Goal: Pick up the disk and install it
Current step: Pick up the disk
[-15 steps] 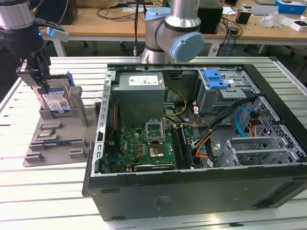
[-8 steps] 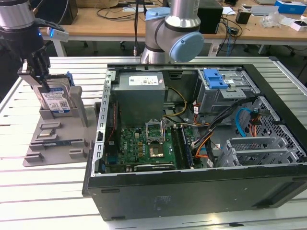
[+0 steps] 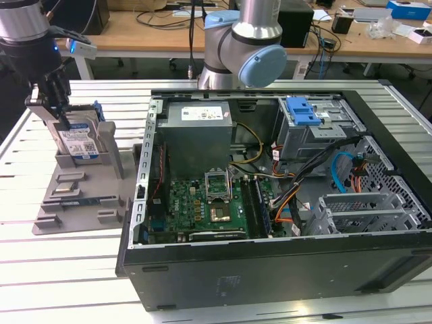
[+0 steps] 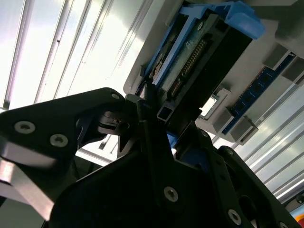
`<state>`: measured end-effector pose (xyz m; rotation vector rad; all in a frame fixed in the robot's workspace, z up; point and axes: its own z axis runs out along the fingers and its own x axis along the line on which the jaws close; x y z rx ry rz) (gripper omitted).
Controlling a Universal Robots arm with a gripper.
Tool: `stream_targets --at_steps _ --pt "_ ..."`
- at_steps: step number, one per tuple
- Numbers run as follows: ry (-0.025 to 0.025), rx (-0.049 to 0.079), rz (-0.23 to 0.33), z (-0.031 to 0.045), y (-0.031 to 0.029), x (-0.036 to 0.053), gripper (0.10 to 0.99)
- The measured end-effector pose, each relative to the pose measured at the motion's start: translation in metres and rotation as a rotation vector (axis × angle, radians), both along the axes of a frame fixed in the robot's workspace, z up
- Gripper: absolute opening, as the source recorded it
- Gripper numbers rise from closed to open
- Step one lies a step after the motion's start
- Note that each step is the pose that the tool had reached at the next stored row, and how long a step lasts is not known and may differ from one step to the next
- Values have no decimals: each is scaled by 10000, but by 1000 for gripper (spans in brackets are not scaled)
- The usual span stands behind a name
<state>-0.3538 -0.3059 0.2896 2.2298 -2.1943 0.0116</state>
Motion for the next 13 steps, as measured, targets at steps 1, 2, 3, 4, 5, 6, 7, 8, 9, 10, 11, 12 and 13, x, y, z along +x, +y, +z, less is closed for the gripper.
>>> stream_targets --at_steps 1,2,3,4,5,6,7,8,9,10,11,12,13 --pt "-1 0 0 0 0 0 365" --pt "0 0 0 -1 0 0 365" --pt "-1 0 0 -1 0 0 365" --pt "-5 3 0 4 0 1 365" --pt "-5 3 0 15 0 1 365" --pt "-1 1 0 29 0 0 365" --pt "-1 0 0 150 7 0 365" --pt "-1 1 1 269 16 1 365" --pt "-1 0 0 319 20 0 365" --pt "-1 1 0 335 21 0 365" --pt "-2 1 0 351 23 0 365" --pt "-2 1 0 381 26 1 365" --pt "-1 0 0 407 28 1 365"
